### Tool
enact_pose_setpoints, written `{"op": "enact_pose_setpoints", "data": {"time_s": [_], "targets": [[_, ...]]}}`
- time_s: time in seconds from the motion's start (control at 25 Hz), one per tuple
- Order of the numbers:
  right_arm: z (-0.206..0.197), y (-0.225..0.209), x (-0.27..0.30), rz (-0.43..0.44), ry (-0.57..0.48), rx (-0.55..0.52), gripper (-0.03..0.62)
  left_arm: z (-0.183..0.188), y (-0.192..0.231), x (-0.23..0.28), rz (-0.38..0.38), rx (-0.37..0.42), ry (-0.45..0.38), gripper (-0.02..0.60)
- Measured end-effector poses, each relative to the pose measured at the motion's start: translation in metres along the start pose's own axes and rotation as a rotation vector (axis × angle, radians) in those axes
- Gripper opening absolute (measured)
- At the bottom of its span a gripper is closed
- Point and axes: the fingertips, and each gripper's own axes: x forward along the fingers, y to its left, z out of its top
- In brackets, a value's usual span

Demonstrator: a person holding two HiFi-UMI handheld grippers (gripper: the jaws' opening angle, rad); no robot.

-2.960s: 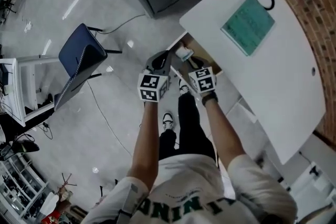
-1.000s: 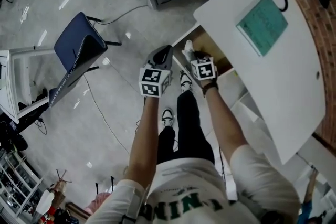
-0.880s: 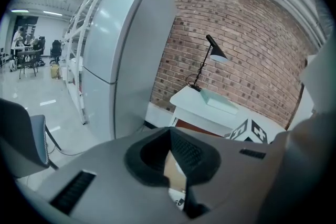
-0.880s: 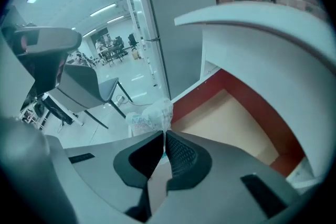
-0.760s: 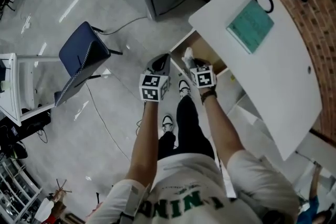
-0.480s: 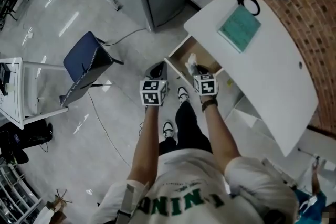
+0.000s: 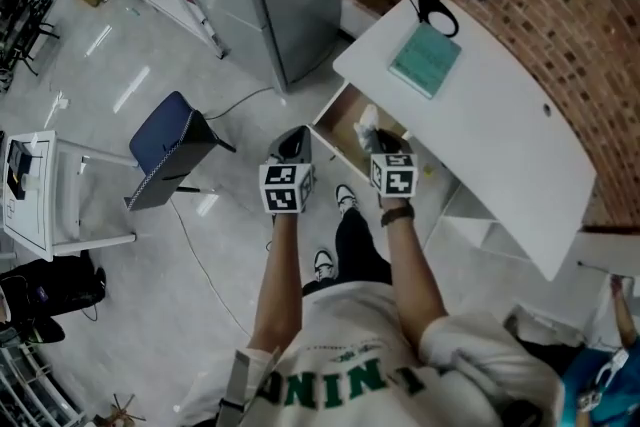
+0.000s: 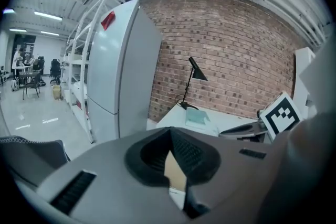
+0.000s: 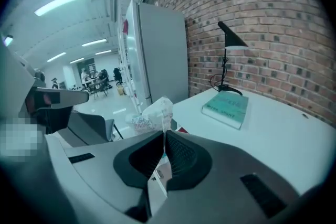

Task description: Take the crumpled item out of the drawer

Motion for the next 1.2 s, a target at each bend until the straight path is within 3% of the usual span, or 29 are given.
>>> {"op": "enact_pose_setpoints", "data": {"time_s": [0.4,0.64,0.8,1.2], "targets": [[0.048,0.010,-0.110,-0.042,-0.203,0.016,0.015,0.050,-0.032,-0.086,0.007,0.084,-0.130,-0.006],[0.066,0.026,-0.170,-0.029,-0.347,-0.002,0.015,0.072,-0.050,-0.134,0.009,0.160,-0.213,-0.006],[0.085,0.033,-0.205,-0.019,-0.439,-0.003,0.015,0.090,-0.063,-0.156,-0.004,0.169,-0.282,-0.006],[0.093,0.041,-0.232,-0.046,-0.466,-0.036,0.015,0.102,-0.075,-0.170,-0.015,0.181,-0.326,-0.006]]}}
